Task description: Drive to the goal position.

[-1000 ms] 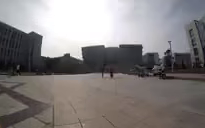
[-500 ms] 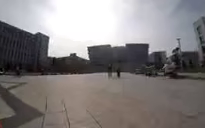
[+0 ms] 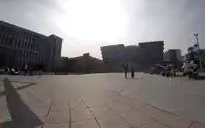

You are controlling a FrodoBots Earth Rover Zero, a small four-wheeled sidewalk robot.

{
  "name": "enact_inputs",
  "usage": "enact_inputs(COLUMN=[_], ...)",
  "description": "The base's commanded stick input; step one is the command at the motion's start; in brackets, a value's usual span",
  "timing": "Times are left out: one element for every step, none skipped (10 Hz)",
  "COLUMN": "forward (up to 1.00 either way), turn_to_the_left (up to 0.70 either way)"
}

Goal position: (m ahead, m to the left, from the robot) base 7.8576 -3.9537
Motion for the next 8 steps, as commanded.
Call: enact_inputs(forward=[1.0, 1.0, 1.0, 1.0, 1.0, 1.0, 1.0, 1.0], turn_to_the_left=[0.0, 0.0, 0.0, 0.0, 0.0, 0.0, 0.0, 0.0])
